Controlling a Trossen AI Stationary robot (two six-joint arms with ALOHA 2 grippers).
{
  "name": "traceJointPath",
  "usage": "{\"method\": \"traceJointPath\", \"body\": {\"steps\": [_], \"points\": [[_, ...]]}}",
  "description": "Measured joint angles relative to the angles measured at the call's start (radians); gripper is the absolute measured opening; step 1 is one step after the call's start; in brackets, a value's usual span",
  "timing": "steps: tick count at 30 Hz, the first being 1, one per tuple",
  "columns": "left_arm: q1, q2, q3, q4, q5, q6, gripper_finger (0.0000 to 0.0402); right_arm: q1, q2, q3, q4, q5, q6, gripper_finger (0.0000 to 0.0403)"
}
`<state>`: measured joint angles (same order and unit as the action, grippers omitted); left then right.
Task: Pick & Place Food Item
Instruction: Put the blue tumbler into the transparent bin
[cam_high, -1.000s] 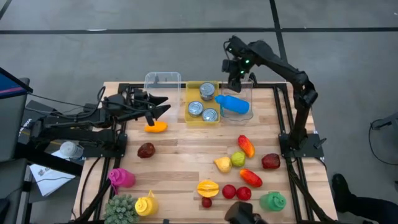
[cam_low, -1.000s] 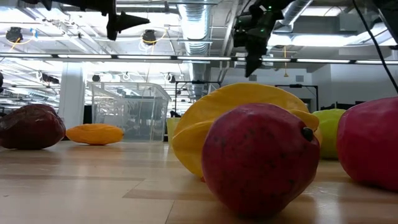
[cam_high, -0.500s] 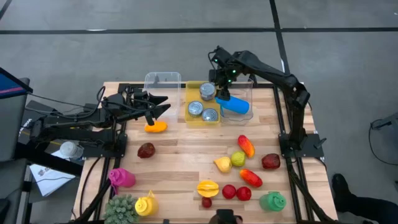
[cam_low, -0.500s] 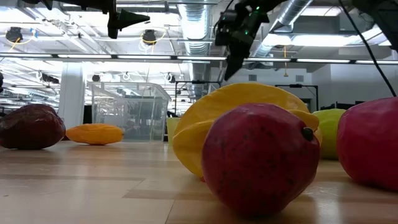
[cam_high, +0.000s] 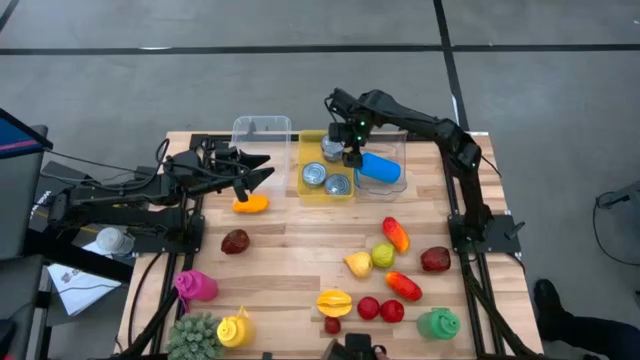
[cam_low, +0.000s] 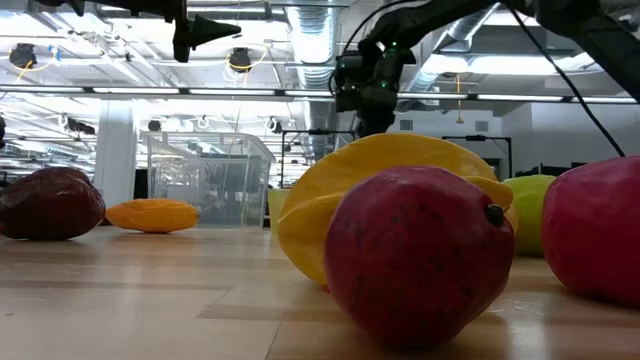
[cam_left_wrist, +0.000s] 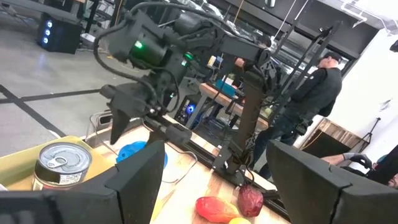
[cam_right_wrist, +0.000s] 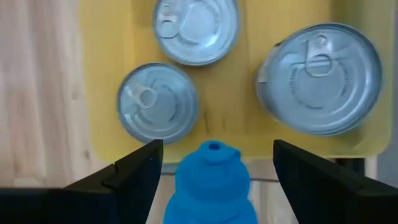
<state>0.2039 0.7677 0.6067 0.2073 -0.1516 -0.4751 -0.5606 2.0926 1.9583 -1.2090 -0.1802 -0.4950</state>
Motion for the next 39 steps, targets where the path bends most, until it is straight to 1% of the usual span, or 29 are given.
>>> {"method": "traceJointPath", "body": {"steps": [3,8,11,17,28,39], "points": [[0.000,0.000,0.000,0.000,0.000,0.000,0.0273,0.000,0.005,-0.003,-0.008,0.021,0.004,0.0279],[0.000,0.000,0.000,-0.001,0.000,0.000,0.0273,0.005,0.003,-0.002,-0.002,0.025,-0.006,0.0223],[0.000,0.000,0.000,-0.001,0.000,0.000,0.0273,0.004,0.003,-0.002,-0.001,0.025,-0.008,0.0197],[0.000,0.000,0.000,-0.002,0.000,0.000,0.0273,0.001,0.008,-0.002,-0.002,0.025,-0.010,0.0168],[0.000,0.000,0.000,-0.002,0.000,0.000,0.0273,0.001,0.008,-0.002,0.013,0.025,0.007,0.0167],[0.000,0.000,0.000,-0.002,0.027,-0.001,0.0273,-0.018,0.008,-0.002,0.037,0.025,0.036,0.0211]]}}
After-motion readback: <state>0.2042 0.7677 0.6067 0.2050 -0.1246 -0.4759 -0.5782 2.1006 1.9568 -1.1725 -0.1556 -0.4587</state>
